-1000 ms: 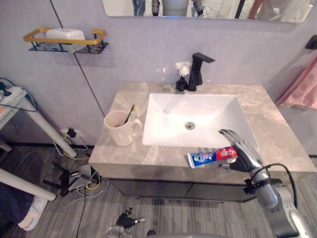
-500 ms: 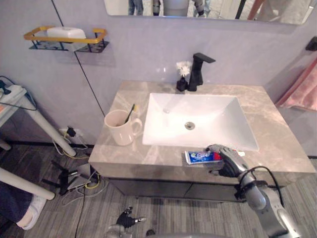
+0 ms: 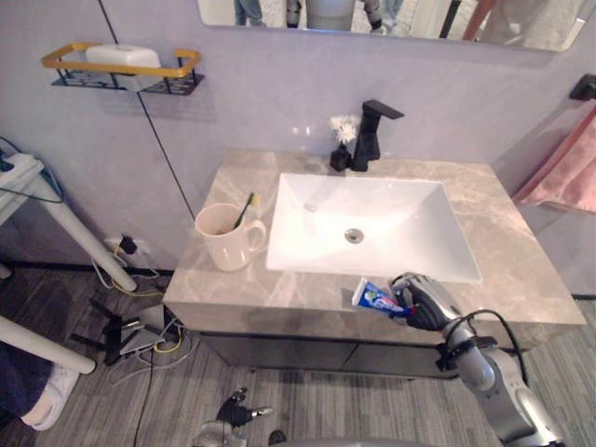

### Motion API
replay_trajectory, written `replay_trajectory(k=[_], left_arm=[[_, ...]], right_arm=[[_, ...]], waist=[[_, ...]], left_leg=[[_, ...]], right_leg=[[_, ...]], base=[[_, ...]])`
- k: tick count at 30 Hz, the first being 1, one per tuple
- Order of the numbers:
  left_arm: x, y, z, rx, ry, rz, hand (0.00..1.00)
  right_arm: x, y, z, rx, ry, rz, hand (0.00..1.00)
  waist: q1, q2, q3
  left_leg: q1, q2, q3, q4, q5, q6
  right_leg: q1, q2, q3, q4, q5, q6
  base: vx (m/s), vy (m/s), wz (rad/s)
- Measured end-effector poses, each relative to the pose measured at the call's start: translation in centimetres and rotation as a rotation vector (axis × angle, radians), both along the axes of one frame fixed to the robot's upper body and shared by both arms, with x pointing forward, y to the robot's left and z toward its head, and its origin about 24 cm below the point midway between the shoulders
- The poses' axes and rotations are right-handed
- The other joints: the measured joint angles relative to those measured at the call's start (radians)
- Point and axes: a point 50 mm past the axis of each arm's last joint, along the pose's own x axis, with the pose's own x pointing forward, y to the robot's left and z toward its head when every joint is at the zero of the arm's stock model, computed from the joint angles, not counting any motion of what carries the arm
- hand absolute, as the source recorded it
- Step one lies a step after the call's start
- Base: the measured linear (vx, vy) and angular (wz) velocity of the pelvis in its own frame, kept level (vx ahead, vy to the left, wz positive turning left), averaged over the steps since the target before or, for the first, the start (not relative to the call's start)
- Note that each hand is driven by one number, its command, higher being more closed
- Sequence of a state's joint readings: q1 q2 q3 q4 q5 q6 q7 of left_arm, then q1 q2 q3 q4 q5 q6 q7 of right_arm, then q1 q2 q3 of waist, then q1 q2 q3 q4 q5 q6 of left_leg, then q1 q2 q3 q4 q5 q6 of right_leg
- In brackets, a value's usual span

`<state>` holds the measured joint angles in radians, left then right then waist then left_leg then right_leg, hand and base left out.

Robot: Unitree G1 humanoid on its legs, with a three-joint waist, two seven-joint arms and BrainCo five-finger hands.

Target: Organize washtable

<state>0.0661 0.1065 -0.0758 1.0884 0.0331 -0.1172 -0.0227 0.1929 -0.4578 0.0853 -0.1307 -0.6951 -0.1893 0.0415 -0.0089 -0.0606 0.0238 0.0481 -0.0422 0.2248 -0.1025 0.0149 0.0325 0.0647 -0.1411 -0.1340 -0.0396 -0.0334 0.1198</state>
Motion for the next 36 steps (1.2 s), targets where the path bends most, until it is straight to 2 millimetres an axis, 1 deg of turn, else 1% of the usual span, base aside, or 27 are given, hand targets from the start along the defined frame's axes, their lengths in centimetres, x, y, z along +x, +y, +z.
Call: replay_trajectory(k=[6, 14, 21, 22, 23, 24, 25, 27, 28, 29, 31, 32, 33, 34, 35, 36], left_arm=[[0.0, 0.1, 0.0, 0.002, -0.001, 0.001, 0.0], [0.0, 0.1, 0.0, 0.003, -0.004, 0.011, 0.0], [-0.4, 0.9, 0.0, 0.003, -0.004, 0.103, 0.0], [-0.4, 1.0, 0.0, 0.004, -0.007, 0.125, 0.0], [-0.5, 1.3, 0.0, 0.014, -0.008, 0.149, 0.0], [-0.8, 1.7, 0.0, 0.022, -0.009, 0.182, 0.0], [-1.0, 1.9, 0.0, 0.029, -0.009, 0.198, 0.0], [-1.9, 3.1, 0.1, 0.067, -0.004, 0.266, 0.0], [-1.9, 3.4, 0.2, 0.079, -0.016, 0.289, 0.0], [-2.1, 4.1, 0.6, 0.101, -0.041, 0.327, 0.0], [-1.7, 5.3, 1.5, 0.131, -0.113, 0.407, 0.0], [-0.9, 6.3, 2.6, 0.156, -0.192, 0.452, 0.0], [-0.3, 6.9, 3.3, 0.171, -0.244, 0.475, 0.0], [0.9, 8.0, 5.1, 0.206, -0.354, 0.513, 0.0], [1.8, 9.2, 7.0, 0.239, -0.464, 0.557, 0.0], [2.4, 9.7, 8.1, 0.255, -0.524, 0.573, 0.0]], right_arm=[[0.0, 0.0, -0.1, 0.037, -0.009, -0.022, 1.0], [0.0, 0.0, 0.0, 0.072, -0.015, -0.03, 1.0], [0.0, 0.2, 0.9, 0.125, -0.044, -0.025, 1.0], [0.0, 0.3, 1.2, 0.137, -0.057, -0.021, 1.0], [0.1, 0.5, 2.2, 0.185, -0.111, -0.029, 1.0], [0.2, 0.7, 3.6, 0.231, -0.186, -0.034, 1.0], [0.3, 0.8, 4.3, 0.258, -0.225, -0.032, 1.0], [0.5, 1.1, 6.5, 0.315, -0.338, -0.009, 1.0], [0.5, 1.1, 7.0, 0.325, -0.366, -0.003, 1.0], [0.3, 1.1, 7.7, 0.343, -0.407, -0.001, 1.0], [0.2, 1.2, 8.0, 0.363, -0.422, 0.007, 1.0], [0.2, 1.2, 8.0, 0.372, -0.421, 0.007, 1.0], [0.2, 1.2, 8.0, 0.374, -0.422, 0.007, 1.0], [0.2, 1.3, 8.0, 0.375, -0.422, 0.007, 1.0], [0.2, 1.3, 8.0, 0.376, -0.423, 0.008, 1.0], [0.2, 1.3, 8.1, 0.377, -0.425, 0.009, 1.0]], waist=[[-0.002, -0.002, 0.001], [-0.005, 0.003, 0.008], [-0.007, 0.034, 0.027], [-0.007, 0.04, 0.03], [-0.005, 0.049, 0.029], [-0.002, 0.058, 0.026], [-0.002, 0.062, 0.024], [-0.001, 0.069, 0.019], [0.003, 0.069, 0.019], [0.019, 0.069, 0.018], [0.03, 0.066, 0.017], [0.039, 0.066, 0.017], [0.046, 0.065, 0.017], [0.055, 0.064, 0.016], [0.055, 0.063, 0.015], [0.056, 0.062, 0.014]], left_leg=[[0.0, 0.0, 0.001, 0.0, 0.0, 0.0], [0.0, 0.0, 0.001, 0.005, 0.0, 0.0], [-0.001, 0.001, -0.004, 0.006, 0.002, -0.002], [-0.002, 0.001, -0.005, 0.006, 0.002, -0.002], [-0.004, 0.001, -0.008, 0.006, 0.004, 0.001], [-0.004, 0.001, -0.012, 0.006, 0.006, 0.003], [-0.005, 0.0, -0.015, 0.006, 0.006, 0.004], [-0.005, 0.001, -0.024, 0.007, 0.006, 0.004], [-0.005, 0.001, -0.024, 0.007, 0.006, 0.004], [-0.005, 0.001, -0.025, 0.007, 0.006, 0.004], [-0.005, -0.001, -0.035, 0.007, 0.006, 0.003], [-0.005, -0.001, -0.041, 0.007, 0.006, 0.003], [-0.005, -0.001, -0.042, 0.007, 0.006, 0.003], [-0.006, -0.003, -0.048, 0.007, 0.006, 0.003], [-0.004, -0.006, -0.06, 0.007, 0.006, 0.003], [-0.003, -0.007, -0.065, 0.007, 0.006, 0.003]], right_leg=[[0.0, 0.0, 0.0, 0.0, 0.001, -0.001], [0.0, 0.0, 0.0, 0.0, 0.001, -0.001], [-0.001, 0.002, -0.003, 0.0, 0.002, -0.001], [0.0, 0.002, -0.004, 0.0, 0.002, -0.001], [0.0, 0.002, -0.008, -0.001, 0.002, -0.001], [0.001, 0.002, -0.013, -0.001, 0.002, -0.001], [0.003, 0.001, -0.016, -0.001, 0.002, -0.001], [0.008, 0.001, -0.028, -0.002, 0.001, -0.001], [0.009, 0.001, -0.029, -0.003, 0.001, -0.001], [0.013, 0.001, -0.032, -0.01, 0.001, -0.001], [0.021, 0.001, -0.045, -0.016, 0.001, -0.001], [0.023, 0.001, -0.056, -0.016, 0.001, -0.002], [0.023, 0.001, -0.057, -0.015, 0.0, -0.002], [0.026, -0.001, -0.061, -0.015, -0.002, -0.002], [0.033, -0.003, -0.075, -0.015, -0.006, -0.001], [0.037, -0.004, -0.082, -0.014, -0.008, -0.002]], base=[[0.0, 0.0, 0.0], [0.0, 0.0, 0.0], [0.0, 0.0, 0.0], [0.0, 0.0, 0.06], [0.0, 0.0, 0.09], [0.0, 0.0, 0.11], [0.01, -0.003, 0.12], [0.03, -0.012, 0.11], [0.03, -0.016, 0.06], [0.04, -0.023, 0.07], [0.03, -0.028, 0.14], [0.01, -0.021, 0.13], [0.0, -0.022, 0.13], [0.0, -0.018, 0.18], [0.0, -0.018, 0.23], [0.0, -0.017, 0.24]])
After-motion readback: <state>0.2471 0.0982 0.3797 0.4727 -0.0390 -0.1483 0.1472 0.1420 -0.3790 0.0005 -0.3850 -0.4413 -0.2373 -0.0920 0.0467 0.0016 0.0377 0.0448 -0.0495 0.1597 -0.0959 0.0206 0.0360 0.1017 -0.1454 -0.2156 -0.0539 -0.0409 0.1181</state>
